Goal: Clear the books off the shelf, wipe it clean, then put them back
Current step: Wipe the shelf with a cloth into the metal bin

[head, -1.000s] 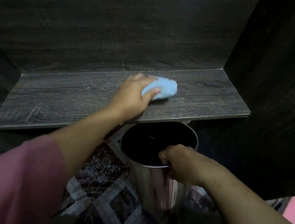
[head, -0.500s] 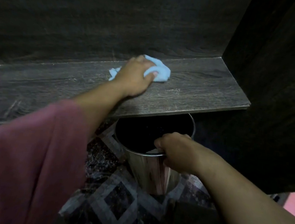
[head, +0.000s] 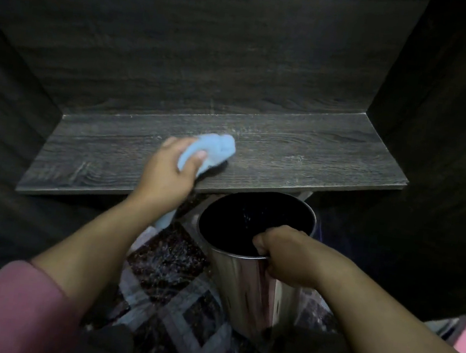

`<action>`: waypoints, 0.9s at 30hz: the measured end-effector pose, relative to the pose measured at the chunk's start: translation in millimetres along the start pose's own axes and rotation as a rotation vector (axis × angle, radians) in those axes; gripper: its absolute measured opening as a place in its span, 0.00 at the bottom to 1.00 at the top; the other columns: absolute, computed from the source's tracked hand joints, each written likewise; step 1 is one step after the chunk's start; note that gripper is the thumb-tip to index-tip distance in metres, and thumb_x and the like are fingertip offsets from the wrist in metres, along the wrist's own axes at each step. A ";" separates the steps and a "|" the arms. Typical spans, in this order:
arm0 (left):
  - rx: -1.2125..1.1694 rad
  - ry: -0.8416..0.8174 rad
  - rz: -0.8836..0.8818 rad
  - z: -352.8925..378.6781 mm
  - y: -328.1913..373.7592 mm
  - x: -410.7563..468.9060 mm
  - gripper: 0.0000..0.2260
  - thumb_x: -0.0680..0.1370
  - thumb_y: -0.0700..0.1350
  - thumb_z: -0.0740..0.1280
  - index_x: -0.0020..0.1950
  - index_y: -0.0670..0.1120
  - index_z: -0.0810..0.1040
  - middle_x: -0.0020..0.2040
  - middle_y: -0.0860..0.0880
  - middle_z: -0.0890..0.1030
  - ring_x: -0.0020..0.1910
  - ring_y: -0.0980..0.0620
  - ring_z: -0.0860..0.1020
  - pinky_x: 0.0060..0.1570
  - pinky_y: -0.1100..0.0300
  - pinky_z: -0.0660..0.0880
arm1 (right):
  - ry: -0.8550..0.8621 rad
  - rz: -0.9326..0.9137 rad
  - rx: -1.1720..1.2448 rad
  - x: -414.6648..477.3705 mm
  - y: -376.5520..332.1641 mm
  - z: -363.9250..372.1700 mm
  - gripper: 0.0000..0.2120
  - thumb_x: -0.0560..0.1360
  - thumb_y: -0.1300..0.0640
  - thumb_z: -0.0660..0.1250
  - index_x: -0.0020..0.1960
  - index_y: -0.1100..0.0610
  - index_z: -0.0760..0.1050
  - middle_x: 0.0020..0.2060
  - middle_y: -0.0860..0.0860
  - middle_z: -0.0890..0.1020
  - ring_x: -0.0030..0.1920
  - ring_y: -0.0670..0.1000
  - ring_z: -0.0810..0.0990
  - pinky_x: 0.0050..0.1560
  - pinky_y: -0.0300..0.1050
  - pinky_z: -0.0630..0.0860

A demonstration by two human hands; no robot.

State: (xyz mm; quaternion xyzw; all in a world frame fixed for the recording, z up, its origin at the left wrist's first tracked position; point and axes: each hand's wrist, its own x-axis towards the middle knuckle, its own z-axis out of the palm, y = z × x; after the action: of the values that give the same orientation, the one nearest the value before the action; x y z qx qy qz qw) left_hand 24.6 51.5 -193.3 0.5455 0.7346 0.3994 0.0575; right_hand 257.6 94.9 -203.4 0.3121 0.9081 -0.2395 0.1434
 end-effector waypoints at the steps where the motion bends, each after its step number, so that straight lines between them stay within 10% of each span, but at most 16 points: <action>1: 0.061 0.064 -0.026 -9.5 -7.5 3.7 0.14 0.79 0.46 0.64 0.62 0.42 0.79 0.56 0.42 0.79 0.54 0.48 0.76 0.53 0.66 0.66 | 0.010 -0.016 -0.003 2.0 -3.1 1.2 0.13 0.70 0.68 0.62 0.35 0.52 0.65 0.41 0.50 0.75 0.41 0.52 0.74 0.33 0.38 0.60; 11: 0.675 0.321 -0.629 -88.2 -117.3 -9.0 0.18 0.80 0.52 0.61 0.67 0.45 0.73 0.63 0.33 0.68 0.60 0.30 0.67 0.60 0.39 0.66 | 0.083 -0.173 -0.038 20.3 -44.2 5.0 0.13 0.71 0.65 0.63 0.36 0.51 0.63 0.45 0.51 0.75 0.51 0.55 0.77 0.43 0.44 0.64; 20: 0.547 0.034 -0.149 -28.5 -50.3 -20.1 0.16 0.79 0.51 0.60 0.62 0.47 0.78 0.55 0.37 0.78 0.50 0.34 0.76 0.50 0.50 0.70 | 0.056 -0.166 -0.101 27.0 -56.1 6.2 0.10 0.72 0.65 0.63 0.45 0.50 0.70 0.51 0.52 0.78 0.53 0.55 0.79 0.49 0.43 0.71; 27: -0.059 -0.456 -0.109 -26.4 -5.8 -29.0 0.08 0.79 0.47 0.66 0.54 0.49 0.82 0.49 0.52 0.83 0.45 0.58 0.78 0.45 0.63 0.70 | 0.029 -0.122 -0.078 23.3 -54.1 9.7 0.12 0.71 0.64 0.64 0.42 0.48 0.68 0.50 0.52 0.78 0.53 0.57 0.78 0.48 0.41 0.70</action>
State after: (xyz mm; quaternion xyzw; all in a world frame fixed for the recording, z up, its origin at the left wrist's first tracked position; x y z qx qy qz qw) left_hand 18.0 12.5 -189.4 0.5793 0.7189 0.2834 0.2593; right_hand 206.5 64.0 -202.5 0.2537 0.9361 -0.2076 0.1277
